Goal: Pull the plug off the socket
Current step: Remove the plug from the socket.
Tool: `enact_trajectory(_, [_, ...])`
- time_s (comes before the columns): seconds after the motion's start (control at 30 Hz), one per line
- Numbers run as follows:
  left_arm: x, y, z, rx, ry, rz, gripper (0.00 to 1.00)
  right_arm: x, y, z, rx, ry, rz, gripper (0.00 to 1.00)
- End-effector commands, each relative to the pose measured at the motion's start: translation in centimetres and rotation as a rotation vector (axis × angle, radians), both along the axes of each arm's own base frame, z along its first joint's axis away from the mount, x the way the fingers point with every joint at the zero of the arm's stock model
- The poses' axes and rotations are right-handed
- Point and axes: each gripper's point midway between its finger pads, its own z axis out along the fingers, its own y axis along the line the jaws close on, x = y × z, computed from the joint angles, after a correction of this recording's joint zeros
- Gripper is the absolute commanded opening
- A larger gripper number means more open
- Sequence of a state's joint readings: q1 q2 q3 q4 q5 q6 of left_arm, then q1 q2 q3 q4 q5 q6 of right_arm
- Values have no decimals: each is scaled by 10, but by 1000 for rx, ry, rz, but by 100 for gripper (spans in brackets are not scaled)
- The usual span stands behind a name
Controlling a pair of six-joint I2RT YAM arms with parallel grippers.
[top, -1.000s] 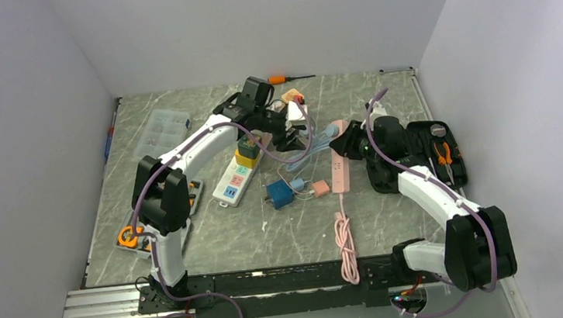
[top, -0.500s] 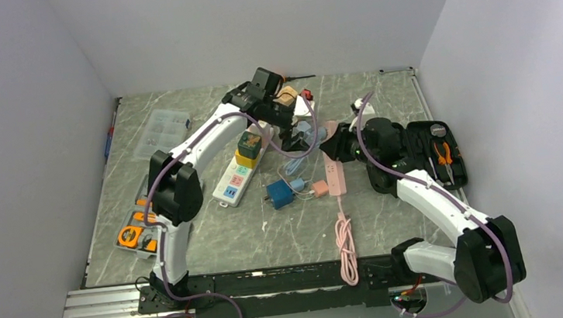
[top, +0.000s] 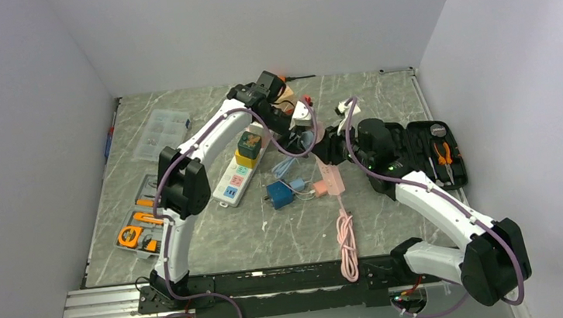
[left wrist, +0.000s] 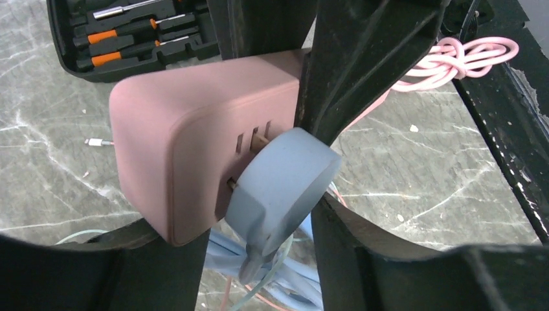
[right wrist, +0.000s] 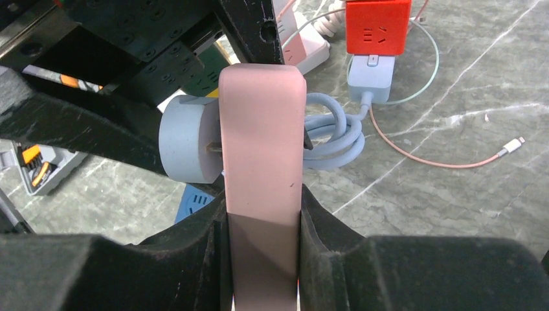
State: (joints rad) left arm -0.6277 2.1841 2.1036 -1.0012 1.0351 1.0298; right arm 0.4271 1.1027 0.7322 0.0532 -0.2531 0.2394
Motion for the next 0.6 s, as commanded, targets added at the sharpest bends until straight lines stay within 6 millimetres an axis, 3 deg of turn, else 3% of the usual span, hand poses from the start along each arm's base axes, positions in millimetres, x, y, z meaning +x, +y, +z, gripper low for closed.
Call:
enact_trajectory(0.0, [-28,5,38,-83,20,-70,58,10,8,92,90,-289,31,0])
enact_trajectory(0.13, [-28,8,53,-126,25,-56,54,8,6,91,78,-294,29,0])
enact_trajectory(0.3, [-30,11,81,-195,27,-68,37,4,13,84,76,-277,78,0])
enact_trajectory(0.47, [-34,10,89,-229,18,-69,35,-6,27,84,97,-279,173,0])
enact_trajectory(0.57, [-38,12,88,-218,29,-96,23,-10,30,83,86,-284,194,0])
